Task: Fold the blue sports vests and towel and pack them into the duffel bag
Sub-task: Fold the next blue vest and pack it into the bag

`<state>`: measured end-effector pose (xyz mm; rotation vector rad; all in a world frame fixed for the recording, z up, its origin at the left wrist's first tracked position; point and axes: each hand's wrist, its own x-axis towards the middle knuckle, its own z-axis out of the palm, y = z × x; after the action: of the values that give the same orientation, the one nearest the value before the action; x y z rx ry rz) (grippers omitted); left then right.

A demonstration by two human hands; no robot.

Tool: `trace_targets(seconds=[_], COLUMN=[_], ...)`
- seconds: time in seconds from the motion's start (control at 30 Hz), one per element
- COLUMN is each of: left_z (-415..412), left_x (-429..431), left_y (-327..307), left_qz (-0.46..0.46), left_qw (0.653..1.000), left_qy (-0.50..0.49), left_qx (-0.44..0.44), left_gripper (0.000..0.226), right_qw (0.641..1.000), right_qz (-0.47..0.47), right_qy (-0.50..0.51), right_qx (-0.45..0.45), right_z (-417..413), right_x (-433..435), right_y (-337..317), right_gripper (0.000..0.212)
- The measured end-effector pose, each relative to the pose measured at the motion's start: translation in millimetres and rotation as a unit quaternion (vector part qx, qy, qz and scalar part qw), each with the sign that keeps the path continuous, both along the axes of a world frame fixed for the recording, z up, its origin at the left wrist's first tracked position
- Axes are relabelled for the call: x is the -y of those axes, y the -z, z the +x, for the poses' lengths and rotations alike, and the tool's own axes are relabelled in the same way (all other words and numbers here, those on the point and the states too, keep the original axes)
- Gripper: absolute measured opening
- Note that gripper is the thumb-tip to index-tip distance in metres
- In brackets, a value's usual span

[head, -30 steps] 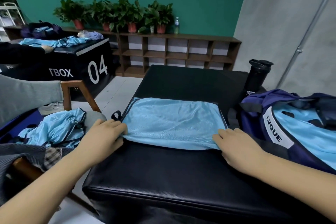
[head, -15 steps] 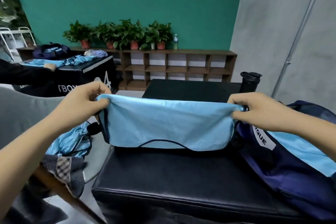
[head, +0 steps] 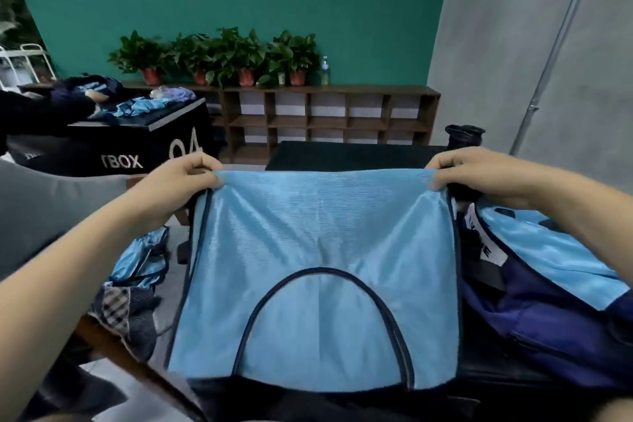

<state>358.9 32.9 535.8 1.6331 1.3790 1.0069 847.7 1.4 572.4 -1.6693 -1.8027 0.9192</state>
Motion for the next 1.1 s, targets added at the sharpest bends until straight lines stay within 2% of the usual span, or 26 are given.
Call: trace_targets(seconds=[0.13, 0.23, 0.37, 0.53, 0.63, 0.77, 0.83, 1.0, 1.1], left_z=[6, 11, 6, -3, -8, -18, -23, -31, -33], left_x=[-35, -57, -83, -104, -111, -115, -115, -109, -108], left_y=[38, 62, 89, 111, 120, 130, 135, 139, 138], left_qz=[0.025, 0.032, 0.029, 0.005, -0.019, -0.042, -0.051, -0.083, -0.106], left_qw=[0.999, 0.997, 0.991, 0.988, 0.986, 0.984, 0.981, 0.983, 0.984], left_qy=[-0.017, -0.047, -0.076, -0.093, -0.098, -0.100, -0.101, -0.101, -0.095], left_qx=[-0.040, -0.059, -0.110, -0.127, -0.134, -0.144, -0.157, -0.127, -0.108], left_gripper=[0.006, 0.007, 0.008, 0.011, 0.015, 0.023, 0.026, 0.039, 0.028], right_qw=[0.992, 0.970, 0.948, 0.880, 0.890, 0.928, 0.934, 0.909, 0.883], right_qz=[0.045, 0.107, 0.130, 0.201, 0.228, 0.224, 0.229, 0.248, 0.287], right_qy=[0.046, 0.047, 0.054, 0.055, 0.006, -0.089, -0.134, -0.240, -0.266], right_qx=[0.108, 0.214, 0.286, 0.428, 0.395, 0.286, 0.239, 0.235, 0.260], right_z=[-8, -21, -38, -71, -103, -167, -199, -267, -295], right_x=[-46, -76, -109, -120, -102, -51, -20, 38, 54], right_y=[30, 52, 86, 123, 137, 153, 161, 176, 187], right_gripper=[0.009, 0.012, 0.021, 0.038, 0.038, 0.034, 0.037, 0.057, 0.054])
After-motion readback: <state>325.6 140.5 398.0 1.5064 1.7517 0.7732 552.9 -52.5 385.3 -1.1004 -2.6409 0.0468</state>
